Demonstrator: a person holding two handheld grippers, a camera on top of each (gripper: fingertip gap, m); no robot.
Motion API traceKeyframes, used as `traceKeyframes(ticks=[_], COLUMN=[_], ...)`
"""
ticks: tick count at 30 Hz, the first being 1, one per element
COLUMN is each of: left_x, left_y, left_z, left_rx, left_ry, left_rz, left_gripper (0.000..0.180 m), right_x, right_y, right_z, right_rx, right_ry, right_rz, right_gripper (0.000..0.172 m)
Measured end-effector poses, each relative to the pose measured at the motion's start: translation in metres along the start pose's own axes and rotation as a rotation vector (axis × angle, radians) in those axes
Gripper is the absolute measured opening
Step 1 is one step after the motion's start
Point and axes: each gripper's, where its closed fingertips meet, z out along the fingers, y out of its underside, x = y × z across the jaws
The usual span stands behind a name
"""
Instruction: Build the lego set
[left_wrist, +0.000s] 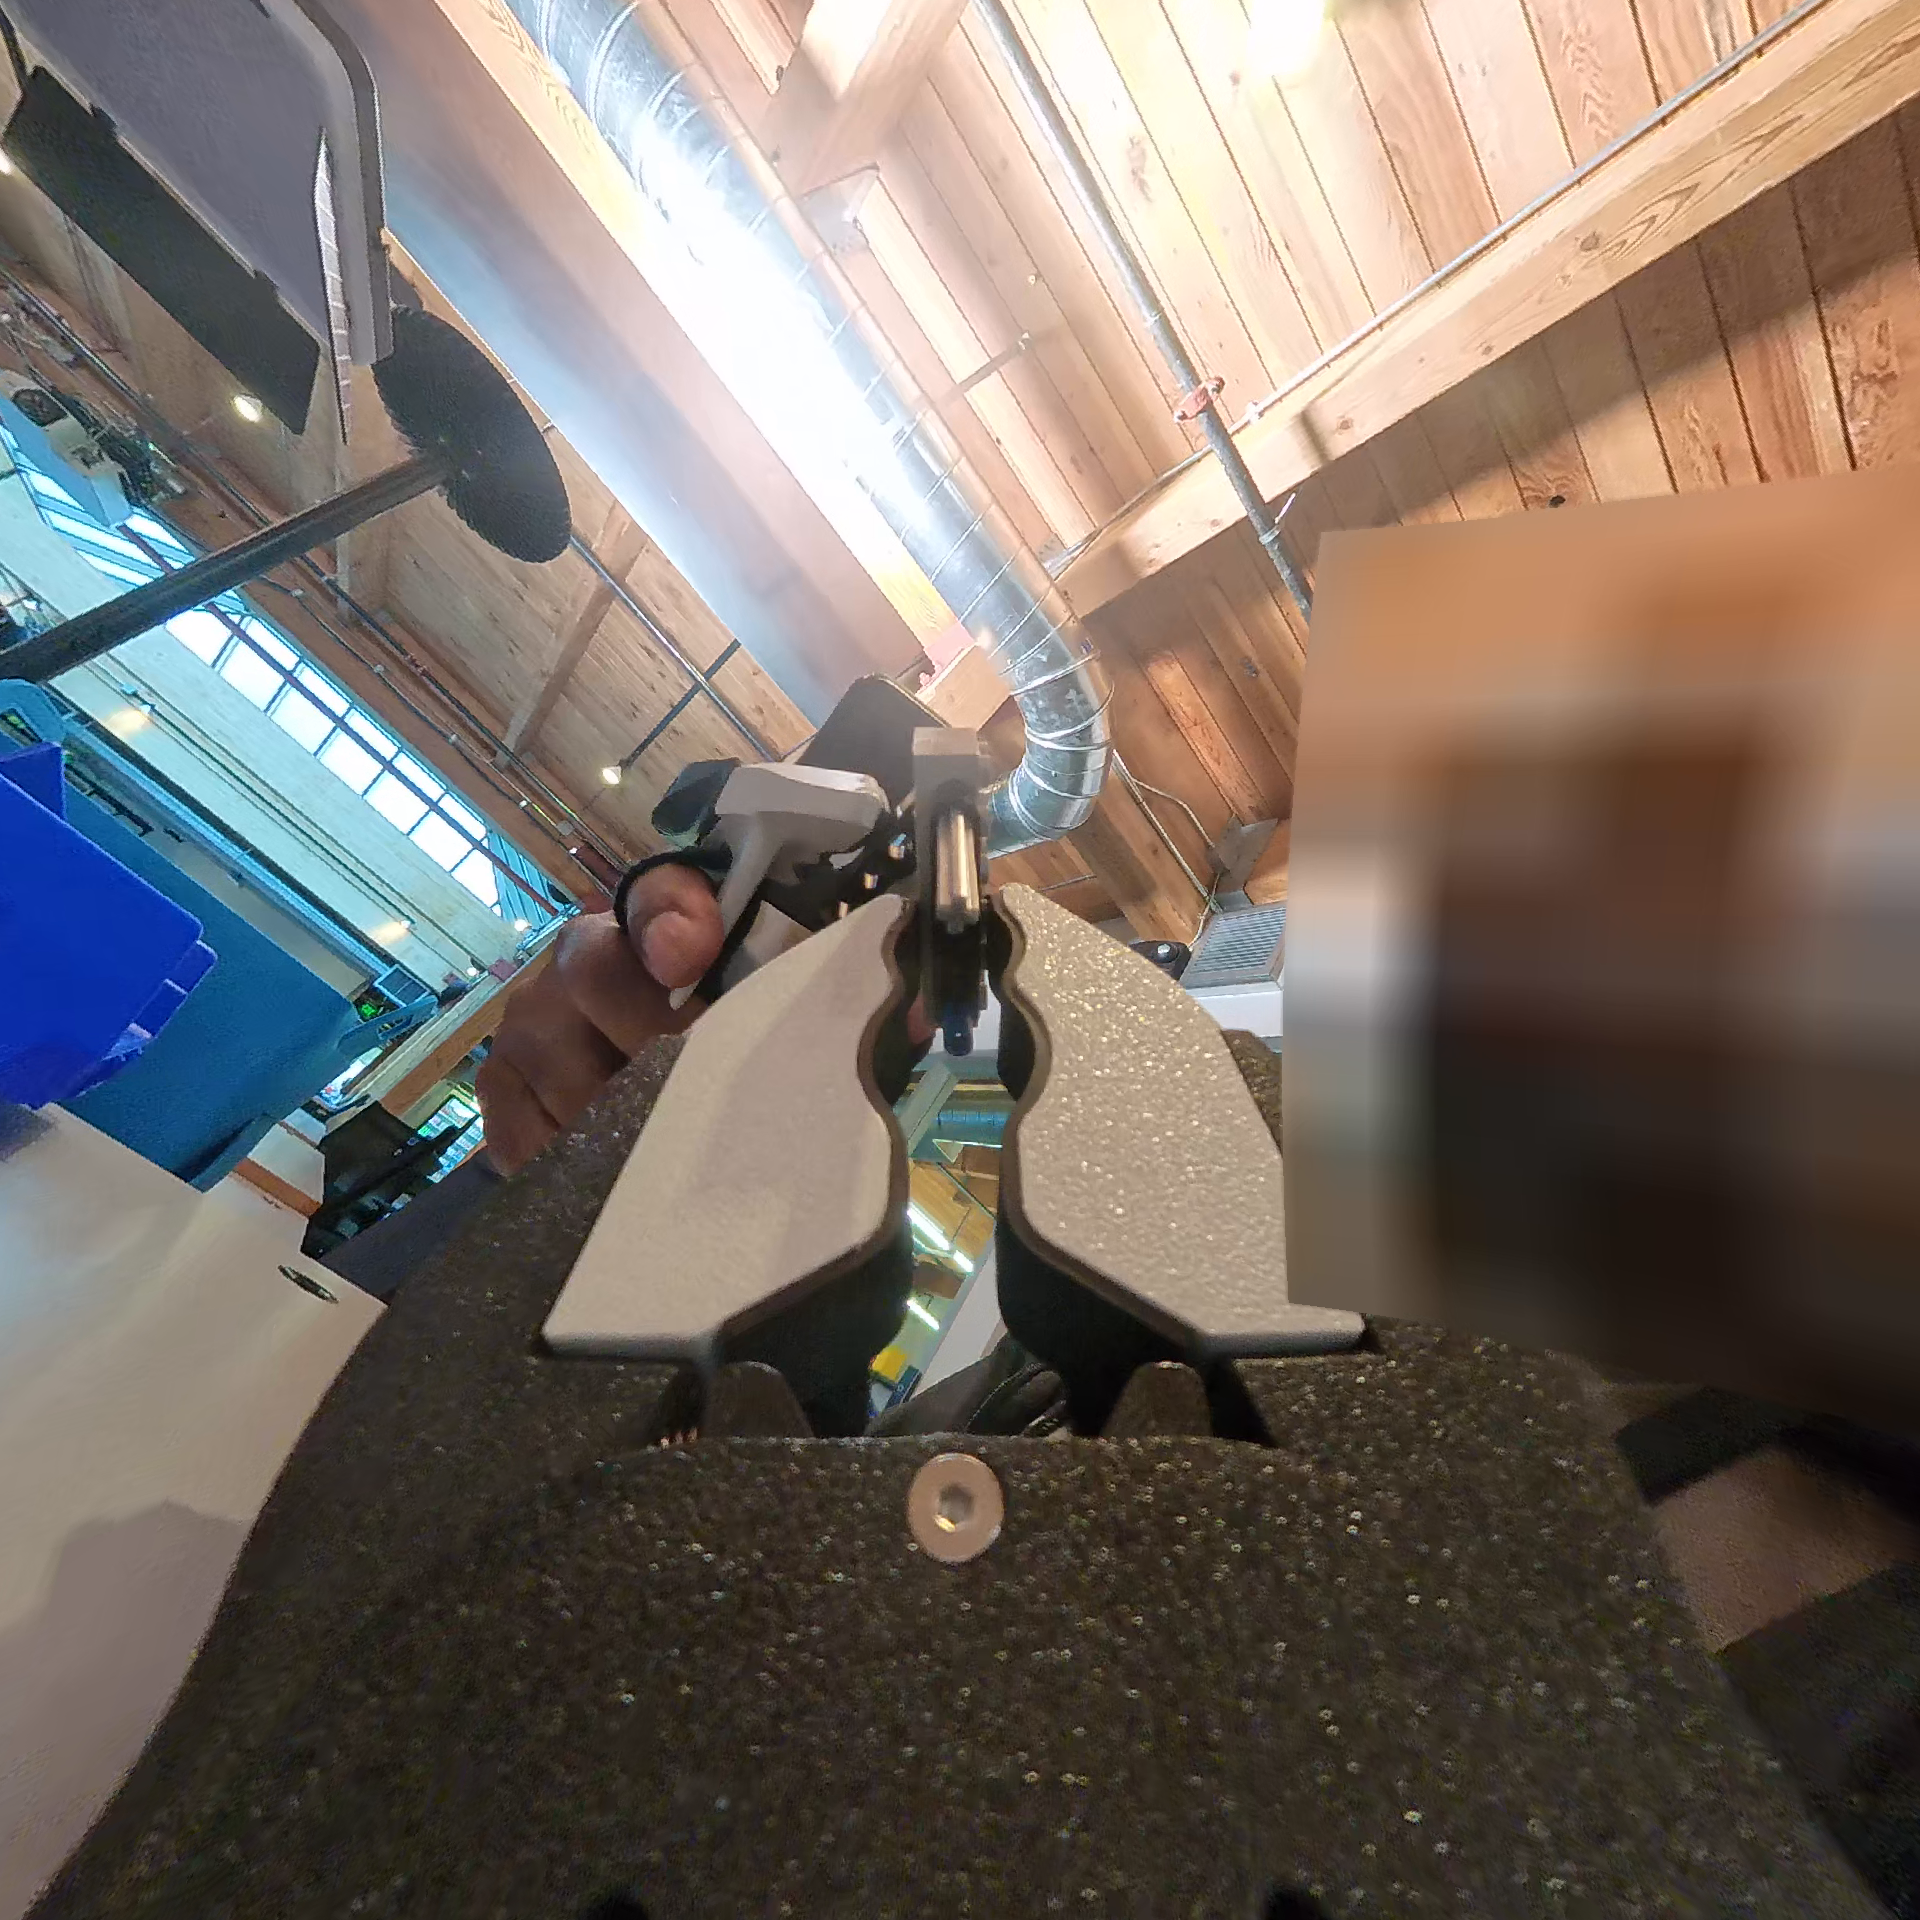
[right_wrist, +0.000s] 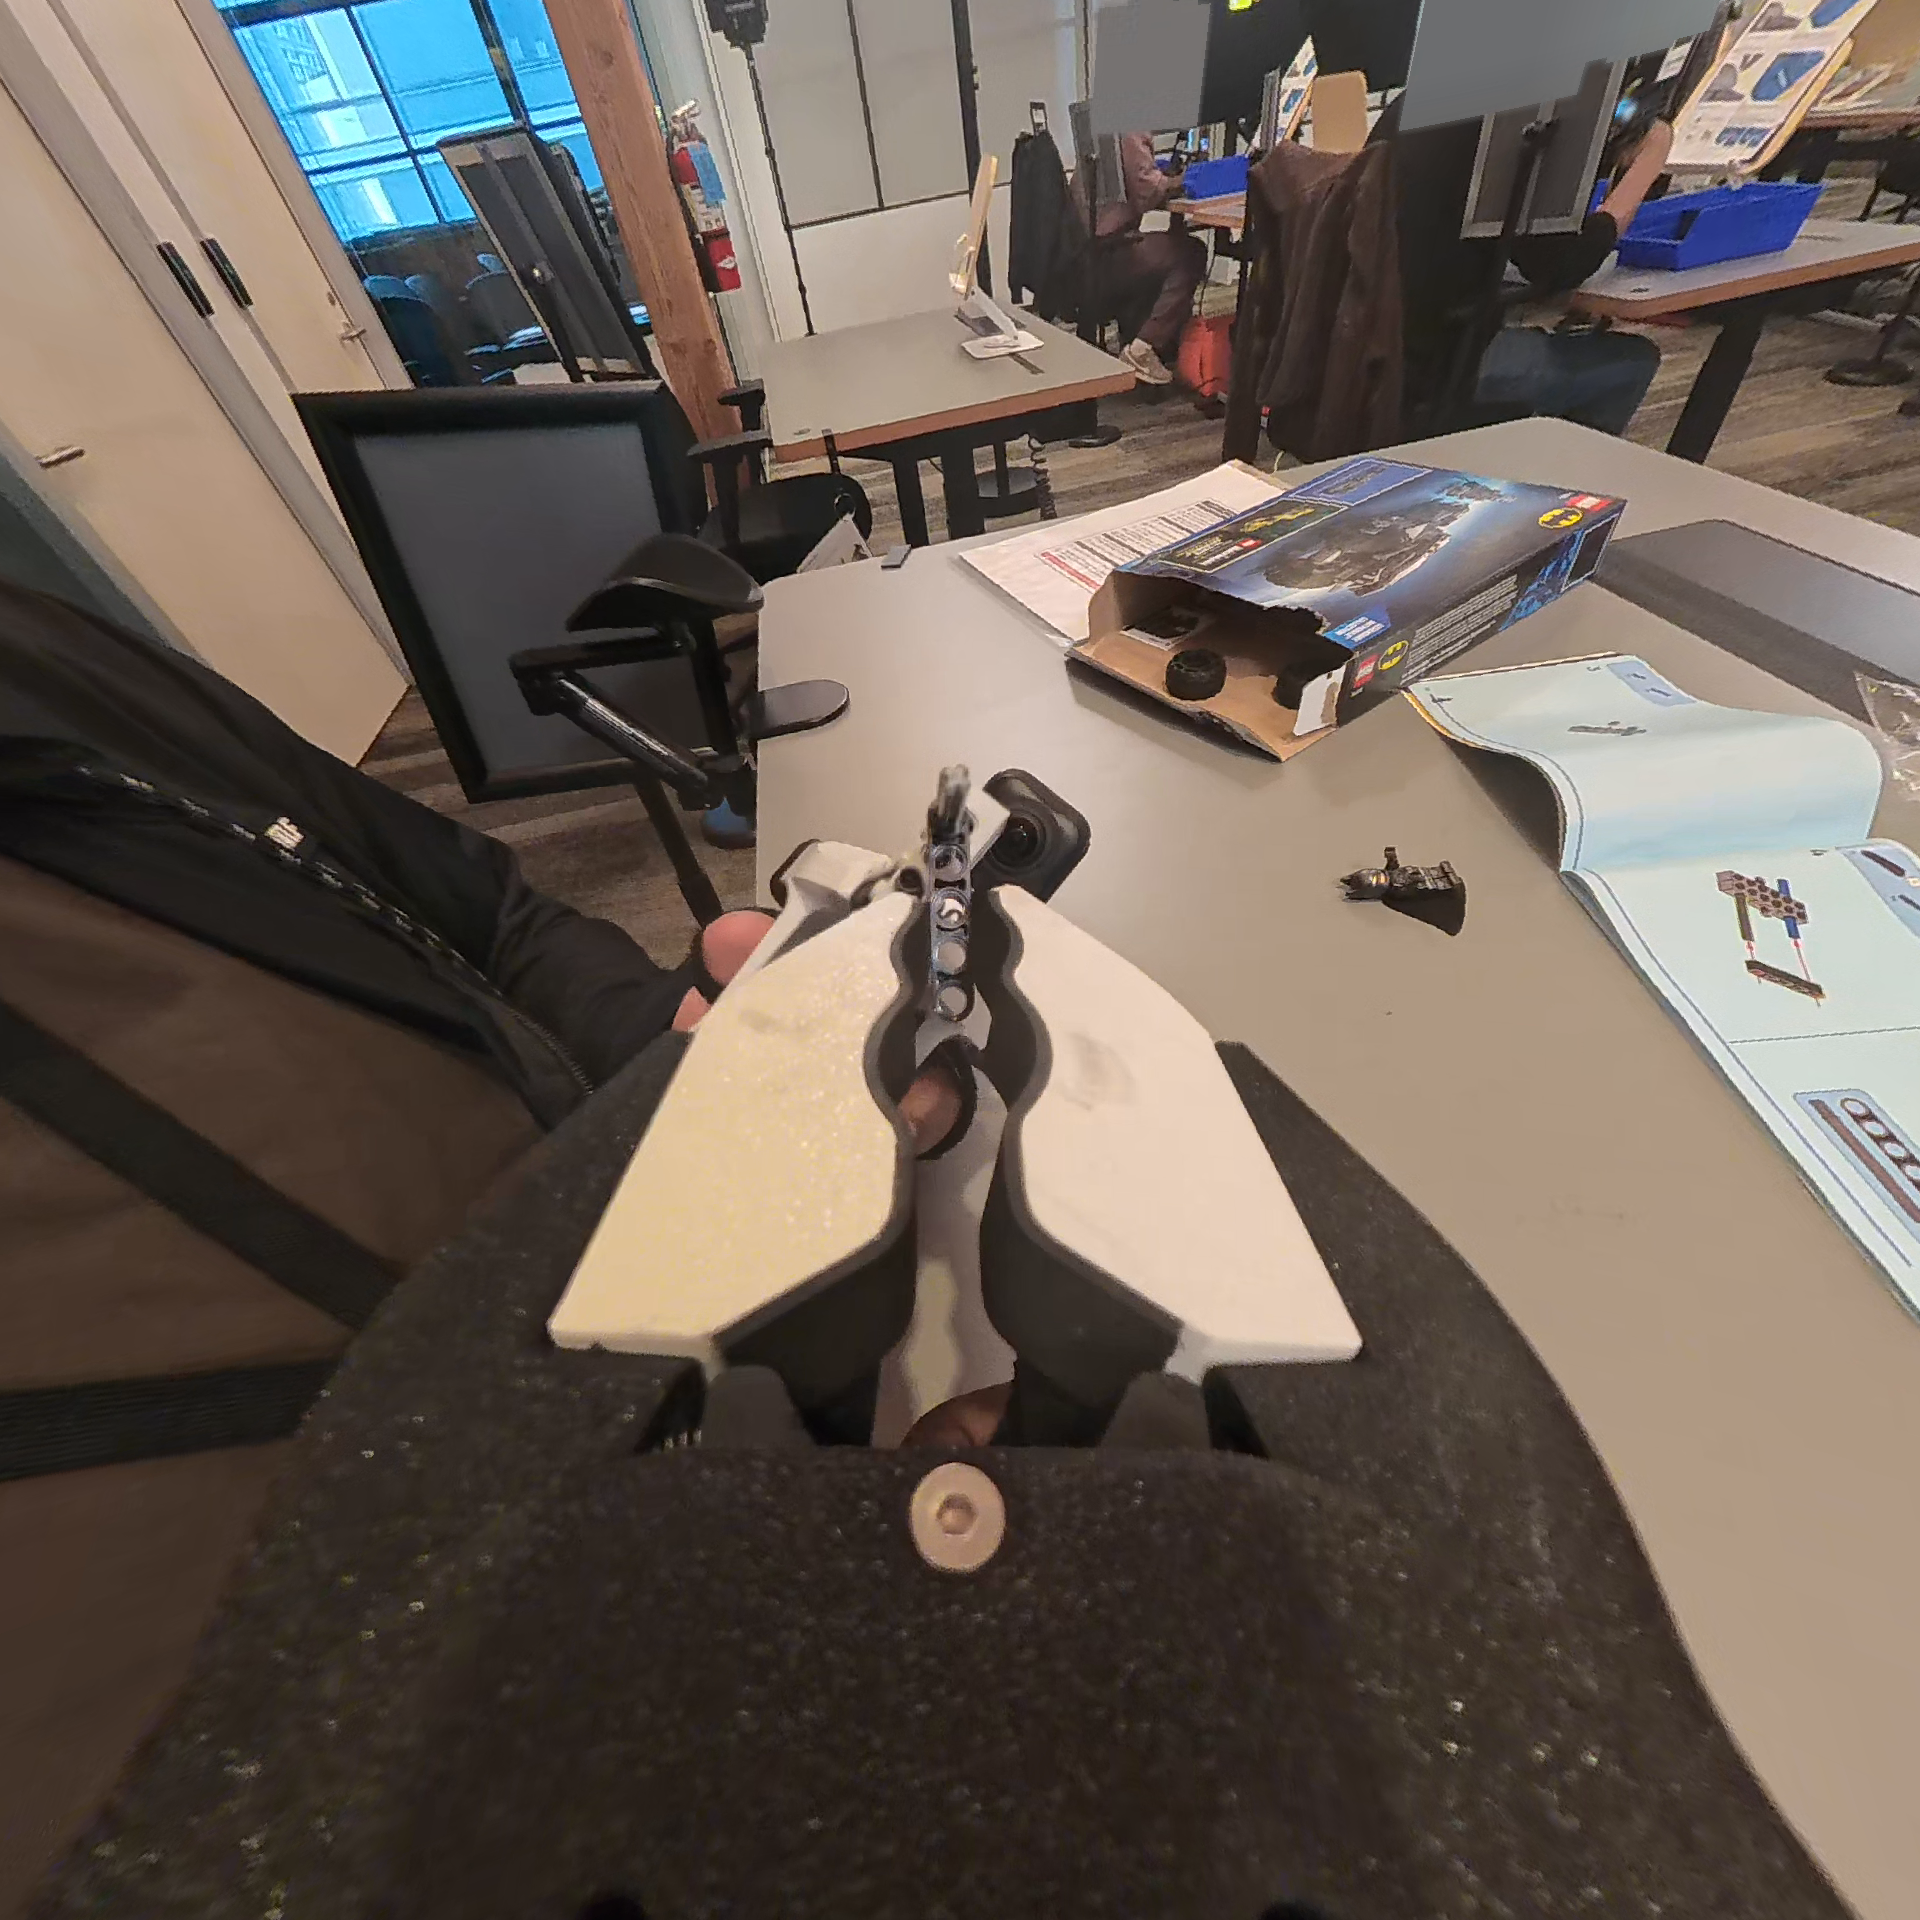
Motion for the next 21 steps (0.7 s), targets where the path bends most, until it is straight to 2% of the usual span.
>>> traceKeyframes(ticks=[21], left_x=[0.0004], left_y=[0.0050], left_z=[0.0010], left_rx=[-0.023], left_ry=[-0.005], left_rz=[0.033], left_gripper=[0.012], right_x=[-0.0004], right_y=[-0.0004], right_z=[0.0016], right_rx=[-0.054], right_ry=[0.037], right_rz=[-0.006], right_gripper=[0.008])
